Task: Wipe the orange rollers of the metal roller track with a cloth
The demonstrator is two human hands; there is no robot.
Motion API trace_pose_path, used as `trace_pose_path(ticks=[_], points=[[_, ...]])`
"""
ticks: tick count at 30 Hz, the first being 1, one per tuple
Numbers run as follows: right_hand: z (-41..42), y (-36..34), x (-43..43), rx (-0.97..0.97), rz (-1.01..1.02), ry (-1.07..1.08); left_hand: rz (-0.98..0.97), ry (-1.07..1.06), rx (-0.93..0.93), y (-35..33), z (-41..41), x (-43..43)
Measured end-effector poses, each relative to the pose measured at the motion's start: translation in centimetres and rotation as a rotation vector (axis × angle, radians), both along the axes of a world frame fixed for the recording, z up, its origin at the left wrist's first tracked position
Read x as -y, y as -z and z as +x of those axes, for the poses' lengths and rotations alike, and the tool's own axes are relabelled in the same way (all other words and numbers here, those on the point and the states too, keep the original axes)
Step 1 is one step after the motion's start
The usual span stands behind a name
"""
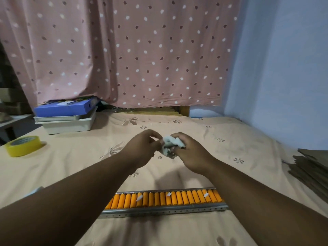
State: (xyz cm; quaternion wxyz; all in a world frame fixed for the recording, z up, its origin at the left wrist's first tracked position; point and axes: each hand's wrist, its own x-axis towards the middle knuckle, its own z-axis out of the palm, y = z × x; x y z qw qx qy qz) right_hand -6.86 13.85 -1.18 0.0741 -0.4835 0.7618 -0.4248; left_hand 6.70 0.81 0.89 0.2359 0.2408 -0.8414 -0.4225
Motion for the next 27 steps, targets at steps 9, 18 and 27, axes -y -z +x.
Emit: trace_pose_path(ticks=[9,18,27], points=[[9.0,1.0,-3.1,0.704,-0.502,-0.232,0.094,0.064,-0.215,1.6,8.2,-5.8],[14.3,5.5,-2.6,0.817,-0.601,-0.106,0.35,-0.045,-0.391,5.2,9.6,-7.6],[12.2,1.6,-1.0,0.237,-0.401,-0.159,0.092,0.133,-0.193,3.6,12.9,-1.7]])
